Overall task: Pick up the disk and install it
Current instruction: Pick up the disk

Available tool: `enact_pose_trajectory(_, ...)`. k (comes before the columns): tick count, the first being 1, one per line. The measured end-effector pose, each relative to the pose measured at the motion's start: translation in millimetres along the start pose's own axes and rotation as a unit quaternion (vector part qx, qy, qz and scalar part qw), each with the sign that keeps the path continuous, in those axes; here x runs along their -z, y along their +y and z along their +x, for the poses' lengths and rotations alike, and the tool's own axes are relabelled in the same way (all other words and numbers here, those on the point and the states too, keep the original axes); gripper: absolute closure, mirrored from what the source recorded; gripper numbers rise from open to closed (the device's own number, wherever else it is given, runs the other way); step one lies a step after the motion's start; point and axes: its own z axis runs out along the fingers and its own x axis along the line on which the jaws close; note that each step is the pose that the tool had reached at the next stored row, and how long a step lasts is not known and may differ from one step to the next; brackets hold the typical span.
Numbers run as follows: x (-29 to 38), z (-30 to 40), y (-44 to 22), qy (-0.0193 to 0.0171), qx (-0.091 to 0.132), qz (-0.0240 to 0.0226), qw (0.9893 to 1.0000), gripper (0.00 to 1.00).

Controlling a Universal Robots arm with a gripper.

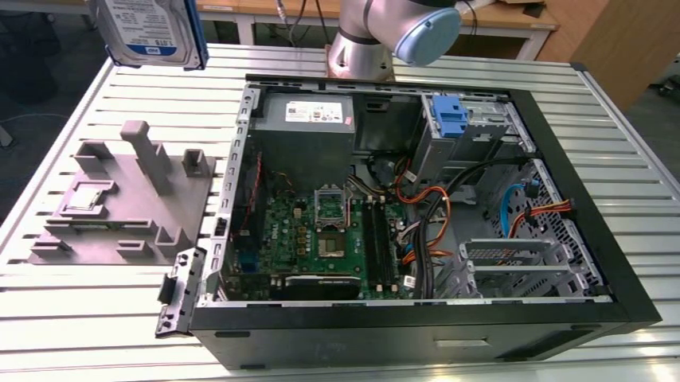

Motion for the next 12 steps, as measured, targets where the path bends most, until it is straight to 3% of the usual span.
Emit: enact_pose_trajectory(12,0.0,-0.1,-1.9,0.0,0.0,0.0,1.0,0.64)
